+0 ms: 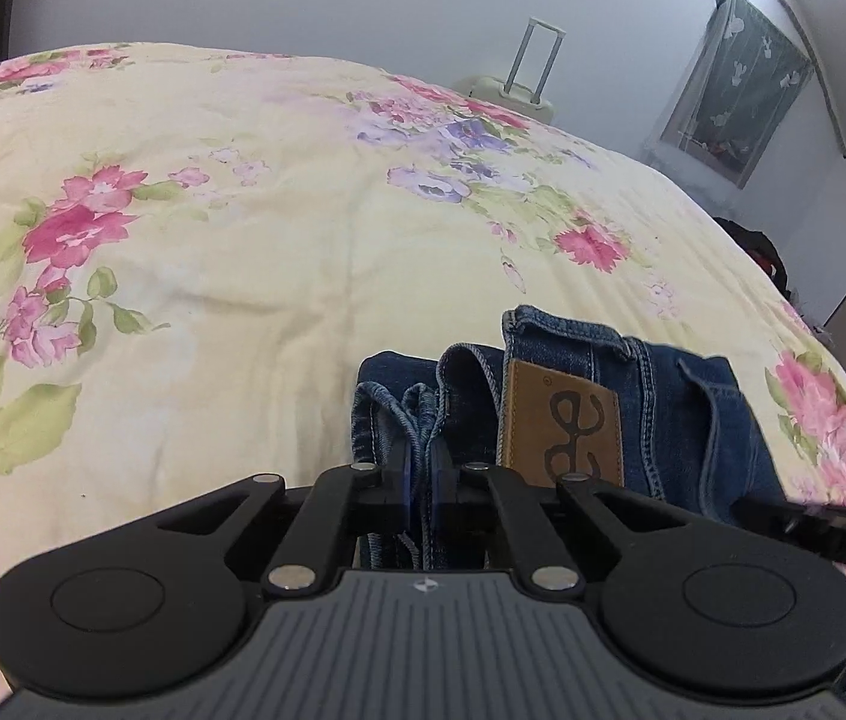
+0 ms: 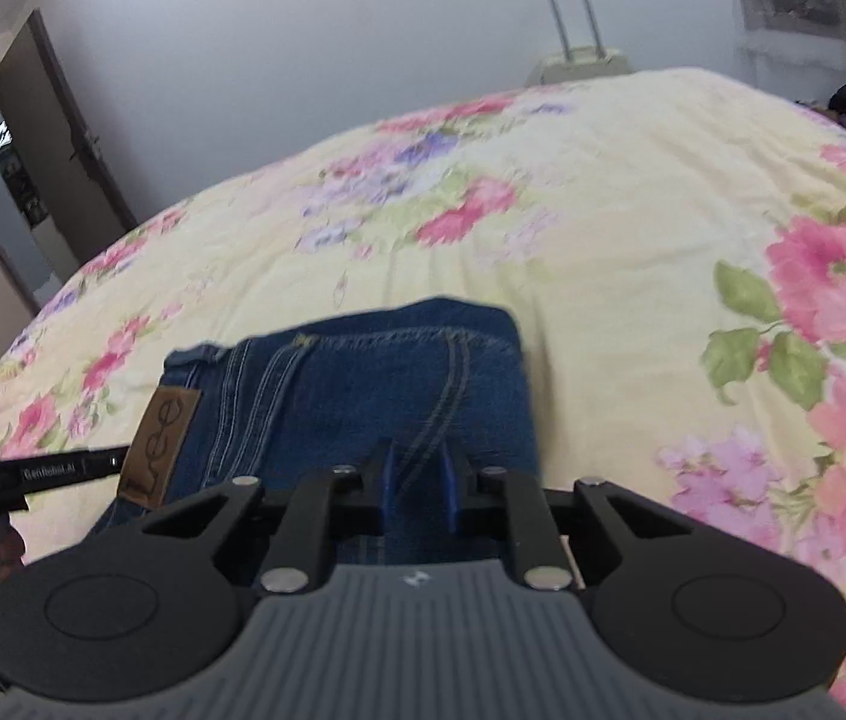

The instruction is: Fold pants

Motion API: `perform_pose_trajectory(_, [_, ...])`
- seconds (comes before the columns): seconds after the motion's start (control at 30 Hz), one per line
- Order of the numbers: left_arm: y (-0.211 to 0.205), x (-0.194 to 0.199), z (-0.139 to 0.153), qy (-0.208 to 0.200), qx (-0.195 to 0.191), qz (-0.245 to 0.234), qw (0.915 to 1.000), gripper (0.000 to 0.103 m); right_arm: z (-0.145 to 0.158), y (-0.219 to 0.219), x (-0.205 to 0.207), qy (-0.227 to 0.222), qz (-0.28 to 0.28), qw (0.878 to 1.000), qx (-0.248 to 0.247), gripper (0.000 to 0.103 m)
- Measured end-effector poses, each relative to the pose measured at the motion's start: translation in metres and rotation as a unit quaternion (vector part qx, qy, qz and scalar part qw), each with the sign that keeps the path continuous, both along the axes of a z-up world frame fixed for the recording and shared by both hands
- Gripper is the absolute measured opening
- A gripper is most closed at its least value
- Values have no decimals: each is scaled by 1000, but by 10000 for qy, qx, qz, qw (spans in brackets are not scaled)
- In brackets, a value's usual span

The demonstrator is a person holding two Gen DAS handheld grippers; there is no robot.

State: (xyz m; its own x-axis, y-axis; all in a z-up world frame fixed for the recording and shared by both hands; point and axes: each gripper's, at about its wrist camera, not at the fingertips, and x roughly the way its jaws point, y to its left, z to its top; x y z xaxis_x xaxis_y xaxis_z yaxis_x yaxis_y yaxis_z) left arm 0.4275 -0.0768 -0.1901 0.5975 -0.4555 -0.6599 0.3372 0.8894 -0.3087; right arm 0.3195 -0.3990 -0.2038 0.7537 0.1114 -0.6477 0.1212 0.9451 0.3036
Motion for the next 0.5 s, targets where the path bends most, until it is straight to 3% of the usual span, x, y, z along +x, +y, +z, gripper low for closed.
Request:
perform_pose_trajectory(0.07, [4, -1, 5, -22, -52, 170, 9998, 9, -14, 19, 10, 300, 411, 9987, -90, 13])
perform_pose_trajectory(0.17, [9, -11, 21, -210, -95, 271, 9994, 9, -21, 42, 10, 335, 511, 9952, -770, 13])
perform_pose_trajectory(0.23, [6, -22, 32, -229, -164, 126, 9995, 11, -20, 35, 9, 311, 450, 9970, -542, 13])
perform_pose_trajectory(0.37, [-8, -62, 45, -344, 128, -212, 9991, 11, -6, 20, -8, 67, 248, 9995, -188, 13])
perform_pose_trajectory(0.5, [-14, -94, 41, -330, 448, -418, 9976, 11, 20, 10, -47, -163, -58, 9989, -447, 13])
